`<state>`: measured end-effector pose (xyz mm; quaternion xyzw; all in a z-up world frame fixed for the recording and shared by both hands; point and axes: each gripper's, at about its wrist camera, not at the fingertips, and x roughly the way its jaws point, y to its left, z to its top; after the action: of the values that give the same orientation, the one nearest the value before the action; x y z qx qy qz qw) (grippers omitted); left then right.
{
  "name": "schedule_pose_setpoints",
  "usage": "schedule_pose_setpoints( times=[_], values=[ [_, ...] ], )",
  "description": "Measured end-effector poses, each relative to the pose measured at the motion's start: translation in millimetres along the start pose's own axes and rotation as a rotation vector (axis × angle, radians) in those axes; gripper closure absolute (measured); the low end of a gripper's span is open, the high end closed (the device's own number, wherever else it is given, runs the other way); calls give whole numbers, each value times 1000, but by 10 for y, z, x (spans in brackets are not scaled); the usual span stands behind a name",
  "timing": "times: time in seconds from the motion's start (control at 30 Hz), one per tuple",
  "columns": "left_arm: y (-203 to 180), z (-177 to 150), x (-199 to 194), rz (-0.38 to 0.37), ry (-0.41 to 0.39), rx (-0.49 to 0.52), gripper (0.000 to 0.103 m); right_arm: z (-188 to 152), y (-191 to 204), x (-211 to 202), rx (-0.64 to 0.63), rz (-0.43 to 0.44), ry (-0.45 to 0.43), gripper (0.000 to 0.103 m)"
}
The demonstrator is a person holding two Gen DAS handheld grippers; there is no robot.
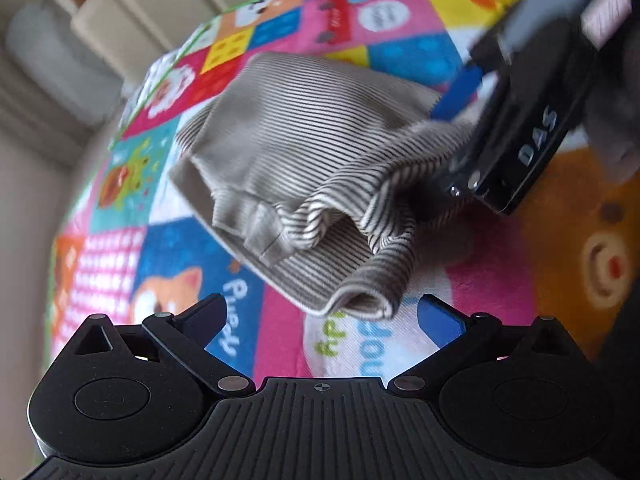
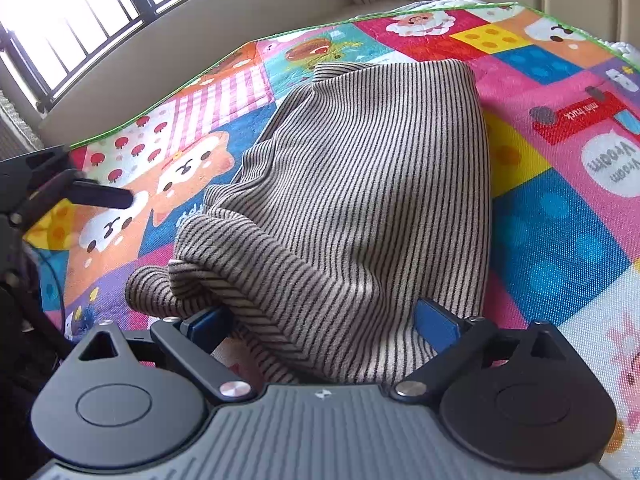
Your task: Fold clothes
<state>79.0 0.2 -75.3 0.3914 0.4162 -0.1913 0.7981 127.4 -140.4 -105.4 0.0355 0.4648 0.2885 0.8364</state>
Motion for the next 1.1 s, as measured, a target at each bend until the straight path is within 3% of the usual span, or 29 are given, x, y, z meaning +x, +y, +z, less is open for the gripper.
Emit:
schedule_pose_setpoints(
  times=[0.1,0.2,0.4,0.5,0.6,0.63,0.77,0.8,0.97,1.1],
  values=[
    [-158,52,176,115,-29,80,0,-14,160,-30,-138,-25,-4,4],
    [-2,47,209,100,-48,-22,0,-78,389,-115,-343,-71,-42,3],
    [396,-5,240,0,-61,-288,0,-267,665,-6,-606,-131,-72,2],
    [526,-22,196,-48,-101,-377,0,-211,644,19,-568,-194,-106,5],
    [519,-15,92,-37,-159,-355,0,-130,602,33,-507,-256,-144,19],
    [515,-13,56,-33,-180,-344,0,-29,478,-3,-392,-228,-135,19],
    [437,-31,-110,9,-287,-182,0,185,-215,-141,96,-56,-102,19],
    [374,-45,-120,38,-306,-106,0,198,-313,-152,158,-40,-97,19],
    [-45,-162,117,199,-315,298,0,175,-441,-135,258,-9,-86,19],
    [-136,-100,386,176,-340,391,0,182,-382,-144,193,-19,-50,19]
  ],
)
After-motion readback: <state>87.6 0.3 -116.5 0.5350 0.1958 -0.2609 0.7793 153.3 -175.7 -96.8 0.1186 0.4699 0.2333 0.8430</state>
